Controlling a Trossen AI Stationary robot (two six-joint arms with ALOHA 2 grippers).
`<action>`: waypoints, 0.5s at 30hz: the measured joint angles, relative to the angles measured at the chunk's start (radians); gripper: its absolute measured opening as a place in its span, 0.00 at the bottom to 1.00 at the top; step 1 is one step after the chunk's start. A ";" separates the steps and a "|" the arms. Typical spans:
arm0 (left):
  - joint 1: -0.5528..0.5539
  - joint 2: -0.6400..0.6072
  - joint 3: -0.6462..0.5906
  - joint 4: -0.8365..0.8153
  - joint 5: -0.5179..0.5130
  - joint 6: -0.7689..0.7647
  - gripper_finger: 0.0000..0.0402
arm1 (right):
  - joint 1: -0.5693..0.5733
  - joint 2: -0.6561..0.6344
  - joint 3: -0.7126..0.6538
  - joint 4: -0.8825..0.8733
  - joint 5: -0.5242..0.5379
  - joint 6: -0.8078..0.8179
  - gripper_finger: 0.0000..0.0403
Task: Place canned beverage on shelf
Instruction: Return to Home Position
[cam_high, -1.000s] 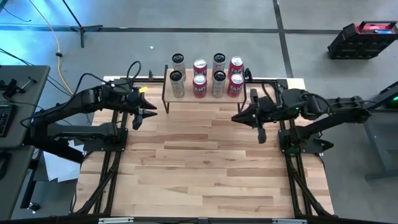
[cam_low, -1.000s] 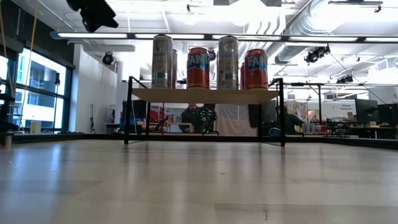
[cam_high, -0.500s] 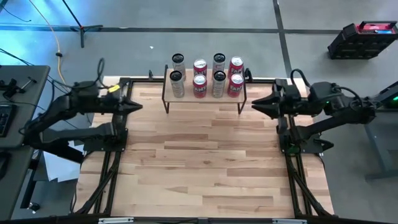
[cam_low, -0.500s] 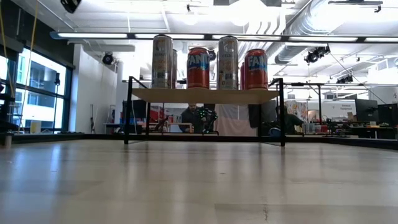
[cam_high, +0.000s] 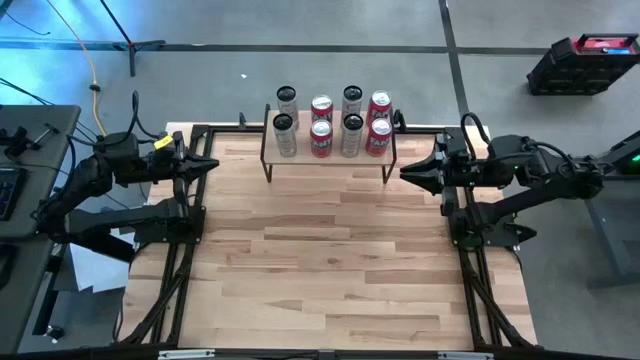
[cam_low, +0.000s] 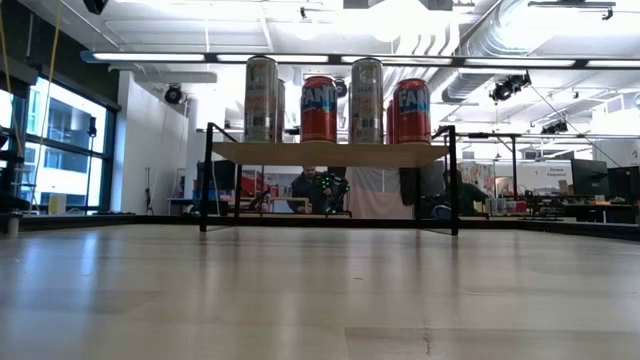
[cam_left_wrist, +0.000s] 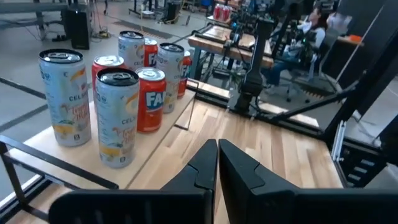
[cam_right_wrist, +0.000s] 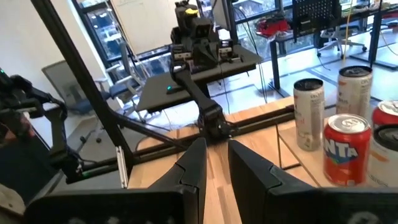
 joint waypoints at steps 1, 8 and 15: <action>0.000 0.000 0.000 0.005 0.000 -0.009 0.02 | 0.001 0.005 0.000 0.011 0.000 0.001 0.13; 0.000 -0.001 0.000 0.042 0.081 0.041 0.02 | 0.001 0.033 0.000 0.017 0.000 -0.013 0.13; -0.001 -0.002 -0.009 0.059 0.180 0.101 0.02 | 0.000 0.041 0.000 0.020 0.128 -0.164 0.13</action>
